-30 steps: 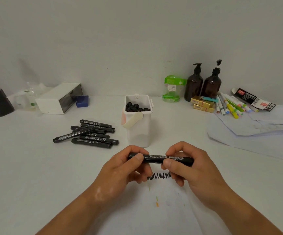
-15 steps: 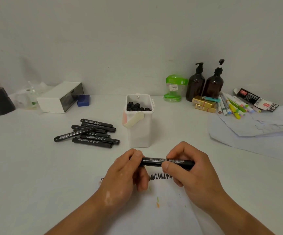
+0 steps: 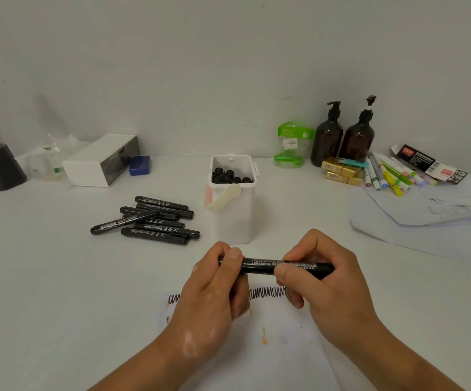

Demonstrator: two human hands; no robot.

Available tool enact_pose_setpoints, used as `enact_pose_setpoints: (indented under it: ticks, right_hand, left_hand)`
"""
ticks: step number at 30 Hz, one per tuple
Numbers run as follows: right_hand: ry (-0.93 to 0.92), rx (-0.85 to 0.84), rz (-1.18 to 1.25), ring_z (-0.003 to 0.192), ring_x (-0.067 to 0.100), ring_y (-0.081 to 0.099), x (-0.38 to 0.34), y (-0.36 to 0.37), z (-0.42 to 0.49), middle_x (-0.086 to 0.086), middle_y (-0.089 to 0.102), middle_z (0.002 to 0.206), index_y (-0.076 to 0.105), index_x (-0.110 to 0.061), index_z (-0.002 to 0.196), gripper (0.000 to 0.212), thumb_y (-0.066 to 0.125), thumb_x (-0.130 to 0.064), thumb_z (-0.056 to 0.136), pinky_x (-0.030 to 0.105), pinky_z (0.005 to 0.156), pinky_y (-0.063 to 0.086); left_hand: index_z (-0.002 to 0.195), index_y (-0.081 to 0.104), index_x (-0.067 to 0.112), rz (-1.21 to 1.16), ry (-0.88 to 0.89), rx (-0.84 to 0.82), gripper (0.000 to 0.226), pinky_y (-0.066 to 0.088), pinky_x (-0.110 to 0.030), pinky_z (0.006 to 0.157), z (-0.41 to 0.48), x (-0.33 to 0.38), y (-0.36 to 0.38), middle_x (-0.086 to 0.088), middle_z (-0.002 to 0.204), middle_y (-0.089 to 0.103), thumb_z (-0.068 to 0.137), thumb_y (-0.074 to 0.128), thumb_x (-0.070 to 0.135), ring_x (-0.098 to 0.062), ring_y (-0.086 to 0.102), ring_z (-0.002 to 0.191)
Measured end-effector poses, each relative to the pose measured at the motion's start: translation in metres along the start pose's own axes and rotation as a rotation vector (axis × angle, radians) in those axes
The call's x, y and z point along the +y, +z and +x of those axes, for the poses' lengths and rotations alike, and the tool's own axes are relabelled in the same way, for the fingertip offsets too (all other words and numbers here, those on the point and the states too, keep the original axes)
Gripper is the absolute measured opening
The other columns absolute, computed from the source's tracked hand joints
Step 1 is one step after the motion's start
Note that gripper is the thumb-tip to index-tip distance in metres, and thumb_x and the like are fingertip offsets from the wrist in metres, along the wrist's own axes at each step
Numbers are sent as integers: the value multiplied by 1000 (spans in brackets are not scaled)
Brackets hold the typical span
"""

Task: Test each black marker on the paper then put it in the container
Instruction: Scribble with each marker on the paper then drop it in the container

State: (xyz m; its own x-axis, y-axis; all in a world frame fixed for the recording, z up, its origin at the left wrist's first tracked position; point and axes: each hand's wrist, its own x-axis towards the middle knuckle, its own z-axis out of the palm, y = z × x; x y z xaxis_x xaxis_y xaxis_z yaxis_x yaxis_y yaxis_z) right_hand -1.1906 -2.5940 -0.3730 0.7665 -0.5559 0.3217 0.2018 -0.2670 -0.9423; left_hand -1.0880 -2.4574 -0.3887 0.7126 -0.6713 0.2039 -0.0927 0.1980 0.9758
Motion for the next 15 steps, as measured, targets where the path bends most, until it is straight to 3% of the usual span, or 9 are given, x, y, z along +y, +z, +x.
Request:
enact_pose_setpoints:
  ticks: [5, 8, 10, 13, 15]
  right_hand:
    - [-11, -55, 0, 49, 21, 47, 4, 2, -2, 10, 55, 55, 61, -23, 76, 17, 69, -37, 71, 35, 50, 41]
    - [27, -135, 33, 54, 22, 43, 2, 0, 0, 7, 50, 57, 67, -25, 80, 8, 63, -28, 73, 36, 51, 37]
    - [36, -120, 3, 55, 19, 45, 2, -2, 2, 12, 56, 62, 71, -29, 80, 14, 62, -20, 75, 32, 52, 40]
    - [41, -129, -8, 58, 14, 53, -1, -3, 2, 9, 72, 76, 73, -31, 84, 12, 69, -30, 72, 24, 57, 48]
    - [65, -138, 9, 63, 15, 59, 0, -4, 1, 9, 76, 81, 73, -30, 85, 21, 72, -42, 67, 27, 60, 51]
  left_hand:
    - [86, 55, 20, 19, -22, -137, 28, 40, -40, 66, 8, 1, -18, -7, 58, 57, 81, 62, 46, -23, 47, 60]
    - [92, 60, 23, 35, -29, -147, 26, 43, -35, 66, 13, 1, -28, -9, 73, 69, 77, 68, 43, -22, 54, 65]
    - [95, 65, 25, 13, -44, -122, 28, 46, -31, 64, 14, 0, -30, -11, 78, 72, 74, 73, 41, -22, 55, 67]
    - [98, 71, 26, -68, -69, -78, 33, 49, -28, 64, 14, -3, -30, -10, 77, 71, 68, 80, 37, -21, 57, 67]
    - [100, 73, 24, -145, -83, -70, 37, 49, -28, 64, 14, -6, -29, -5, 72, 68, 65, 83, 32, -19, 57, 66]
